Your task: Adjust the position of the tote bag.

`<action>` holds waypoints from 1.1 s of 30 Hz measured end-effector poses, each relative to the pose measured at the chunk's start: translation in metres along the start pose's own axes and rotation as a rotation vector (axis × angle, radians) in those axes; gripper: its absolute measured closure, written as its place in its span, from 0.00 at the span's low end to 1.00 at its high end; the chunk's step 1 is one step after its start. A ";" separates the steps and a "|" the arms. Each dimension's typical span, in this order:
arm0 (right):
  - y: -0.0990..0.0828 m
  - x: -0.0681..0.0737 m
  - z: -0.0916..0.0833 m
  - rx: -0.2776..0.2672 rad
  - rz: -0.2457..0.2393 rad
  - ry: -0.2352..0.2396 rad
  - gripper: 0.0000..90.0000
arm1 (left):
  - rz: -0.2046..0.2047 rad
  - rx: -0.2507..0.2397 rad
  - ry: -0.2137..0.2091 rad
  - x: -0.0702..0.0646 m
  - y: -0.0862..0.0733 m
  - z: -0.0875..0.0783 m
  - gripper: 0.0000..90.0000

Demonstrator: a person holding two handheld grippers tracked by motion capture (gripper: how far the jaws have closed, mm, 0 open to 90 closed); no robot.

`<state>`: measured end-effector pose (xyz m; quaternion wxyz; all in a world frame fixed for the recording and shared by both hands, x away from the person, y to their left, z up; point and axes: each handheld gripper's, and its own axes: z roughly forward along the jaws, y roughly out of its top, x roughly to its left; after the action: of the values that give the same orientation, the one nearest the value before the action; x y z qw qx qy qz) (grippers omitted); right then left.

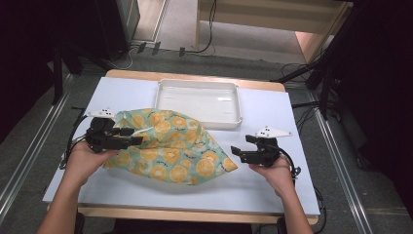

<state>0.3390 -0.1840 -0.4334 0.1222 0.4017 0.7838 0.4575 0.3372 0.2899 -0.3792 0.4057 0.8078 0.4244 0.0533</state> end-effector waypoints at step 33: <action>0.003 0.006 -0.010 -0.010 -0.042 0.006 0.58 | 0.008 0.023 0.070 0.011 -0.004 -0.021 0.43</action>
<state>0.3314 -0.1845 -0.4245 0.1315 0.3832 0.7902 0.4598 0.3325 0.3125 -0.3708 0.3809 0.8118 0.4357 0.0783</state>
